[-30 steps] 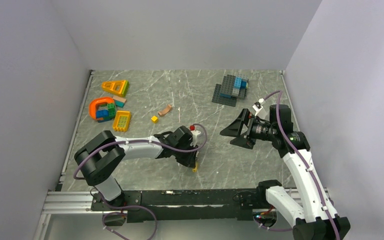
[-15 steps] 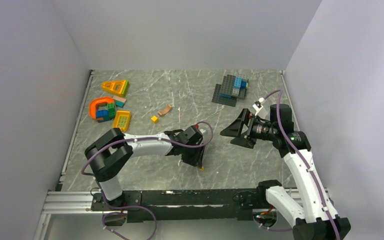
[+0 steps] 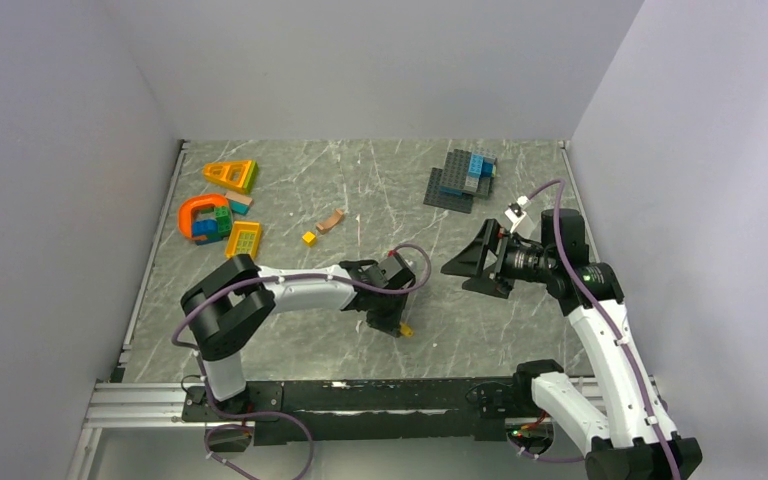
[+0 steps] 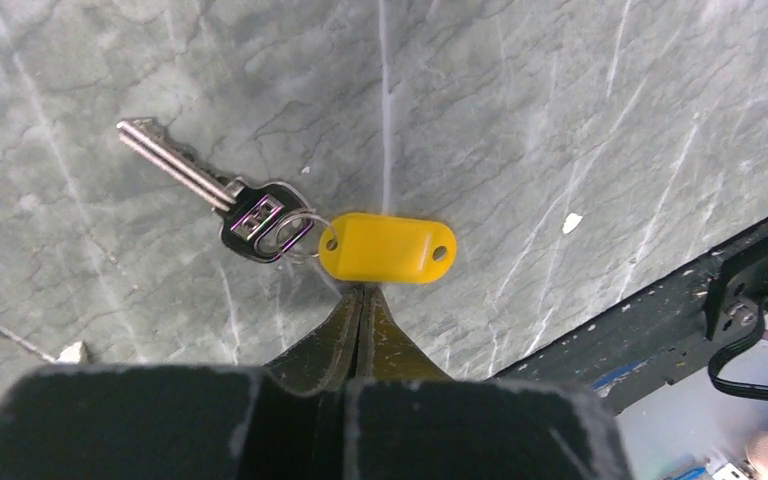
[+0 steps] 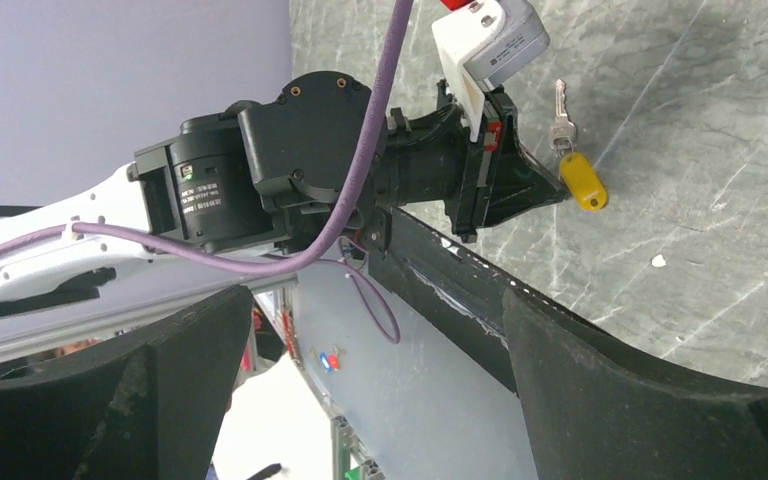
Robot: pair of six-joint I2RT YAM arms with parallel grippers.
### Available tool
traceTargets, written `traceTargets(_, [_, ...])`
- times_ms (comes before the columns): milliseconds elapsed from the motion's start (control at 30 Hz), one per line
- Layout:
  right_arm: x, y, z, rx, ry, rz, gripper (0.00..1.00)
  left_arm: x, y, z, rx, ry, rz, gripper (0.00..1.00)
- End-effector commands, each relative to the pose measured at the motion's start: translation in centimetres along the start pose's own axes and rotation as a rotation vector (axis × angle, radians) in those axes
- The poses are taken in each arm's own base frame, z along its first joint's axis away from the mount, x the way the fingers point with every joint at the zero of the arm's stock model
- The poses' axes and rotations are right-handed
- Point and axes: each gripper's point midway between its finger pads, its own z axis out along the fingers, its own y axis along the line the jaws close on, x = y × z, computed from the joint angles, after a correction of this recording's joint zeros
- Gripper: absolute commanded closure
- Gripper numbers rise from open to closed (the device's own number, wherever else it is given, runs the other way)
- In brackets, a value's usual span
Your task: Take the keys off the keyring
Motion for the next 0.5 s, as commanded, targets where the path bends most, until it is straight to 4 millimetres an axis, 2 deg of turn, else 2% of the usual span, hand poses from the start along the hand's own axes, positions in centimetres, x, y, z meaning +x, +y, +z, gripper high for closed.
traceTargets(0, [-0.1, 1.1, -0.4, -0.05, -0.015, -0.055, 0.0, 1.6, 3.3, -1.3, -0.145, 0.013, -0.025, 1.0])
traceTargets(67, [0.0, -0.1, 0.5, -0.05, -0.002, -0.041, 0.0, 0.6, 3.1, -3.2, -0.112, -0.033, -0.069, 1.0])
traceTargets(167, [0.3, -2.5, 2.5, -0.051, 0.023, -0.003, 0.0, -0.3, 4.3, -5.8, -0.111, -0.079, -0.125, 1.0])
traceTargets(267, [0.7, -5.5, 4.4, -0.014, 0.054, 0.032, 0.0, -0.3, 5.2, -7.4, -0.112, -0.111, -0.124, 0.78])
traceTargets(333, [1.0, -7.3, 5.8, -0.001, 0.079, 0.053, 0.0, -0.2, 5.3, -7.7, -0.077, -0.137, -0.136, 0.71])
traceTargets(467, [1.4, -10.3, 8.6, -0.002, 0.112, 0.065, 0.0, 0.4, 4.1, -7.5, 0.064, -0.192, -0.2, 0.67])
